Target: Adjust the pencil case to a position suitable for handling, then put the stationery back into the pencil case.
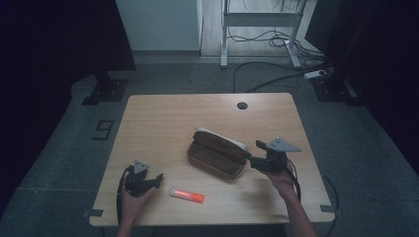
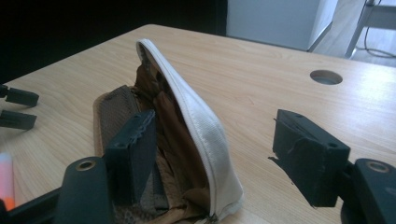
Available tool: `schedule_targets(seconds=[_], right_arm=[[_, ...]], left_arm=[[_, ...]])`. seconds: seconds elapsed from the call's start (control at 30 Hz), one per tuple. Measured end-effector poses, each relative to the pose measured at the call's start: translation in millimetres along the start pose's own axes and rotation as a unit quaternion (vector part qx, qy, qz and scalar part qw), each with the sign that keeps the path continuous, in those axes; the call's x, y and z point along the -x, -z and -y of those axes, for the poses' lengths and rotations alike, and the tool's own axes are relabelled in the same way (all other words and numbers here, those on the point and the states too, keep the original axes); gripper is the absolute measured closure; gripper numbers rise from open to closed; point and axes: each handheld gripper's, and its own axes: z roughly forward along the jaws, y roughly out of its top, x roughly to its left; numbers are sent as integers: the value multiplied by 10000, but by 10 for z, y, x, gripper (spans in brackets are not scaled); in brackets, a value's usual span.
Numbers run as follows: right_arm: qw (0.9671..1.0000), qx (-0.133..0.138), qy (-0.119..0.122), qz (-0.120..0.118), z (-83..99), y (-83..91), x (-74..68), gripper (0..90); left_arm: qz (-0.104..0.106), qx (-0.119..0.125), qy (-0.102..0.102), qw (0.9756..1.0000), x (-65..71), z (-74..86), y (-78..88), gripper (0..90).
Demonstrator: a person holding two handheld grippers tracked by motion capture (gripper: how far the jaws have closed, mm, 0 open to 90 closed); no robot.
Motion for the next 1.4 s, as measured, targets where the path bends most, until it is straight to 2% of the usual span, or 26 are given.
schedule_targets(seconds=[0.1,0.27,0.47,0.6,0.8,1.13,1.4], right_arm=[[10000,12,41,-9,0,45,-28,294],[9998,-4,89,-162,30,115,-132,294],[9997,-22,138,-209,40,131,-227,292],[9995,-38,145,-283,50,107,-304,289],[9985,-78,178,-517,70,41,-423,289],[9949,-243,262,-944,123,-116,-656,292],[9929,-327,326,-1099,154,-222,-794,294]], left_arm=[[0,-1,-1,10000,0,0,0,271],[0,-2,-2,10000,0,0,0,271],[6,0,-6,10000,0,0,0,273],[7,0,-7,10000,0,0,0,273],[6,-1,-7,10000,1,0,0,273],[6,0,-8,10000,0,0,0,273],[6,0,-9,10000,1,0,0,274]])
